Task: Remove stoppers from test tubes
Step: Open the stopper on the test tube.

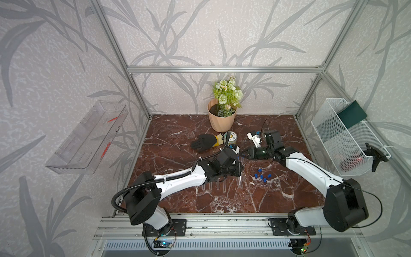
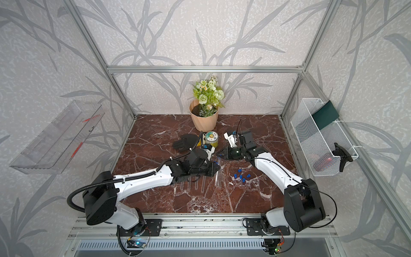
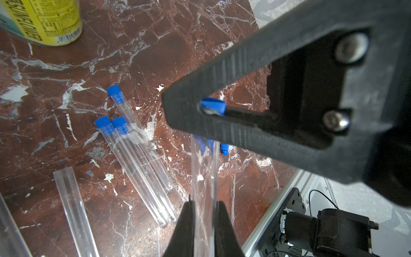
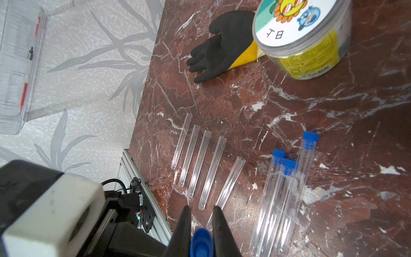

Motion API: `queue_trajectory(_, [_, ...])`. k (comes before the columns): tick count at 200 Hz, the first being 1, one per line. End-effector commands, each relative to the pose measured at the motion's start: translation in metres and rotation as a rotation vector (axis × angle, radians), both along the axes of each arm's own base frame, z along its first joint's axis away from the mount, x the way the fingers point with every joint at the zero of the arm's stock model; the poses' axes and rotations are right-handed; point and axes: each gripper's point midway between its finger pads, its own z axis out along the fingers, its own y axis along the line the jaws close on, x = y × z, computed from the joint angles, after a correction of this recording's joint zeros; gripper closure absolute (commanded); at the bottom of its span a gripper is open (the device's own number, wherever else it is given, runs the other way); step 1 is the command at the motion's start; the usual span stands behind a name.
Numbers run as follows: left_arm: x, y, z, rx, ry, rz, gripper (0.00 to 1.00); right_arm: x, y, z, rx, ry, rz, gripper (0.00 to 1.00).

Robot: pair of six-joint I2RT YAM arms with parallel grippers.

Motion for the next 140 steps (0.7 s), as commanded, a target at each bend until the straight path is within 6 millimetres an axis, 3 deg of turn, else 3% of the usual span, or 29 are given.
queue_trajectory(1, [-0.029, 0.038, -0.055, 0.193, 0.18, 0.02, 1.0, 0.031, -0.014, 0.049, 0.044, -0.213, -0.084, 0.95])
queue_trajectory(140, [-0.032, 0.043, -0.063, 0.228, 0.21, 0.025, 1.0, 0.03, -0.027, 0.051, 0.007, -0.238, -0.121, 0.96])
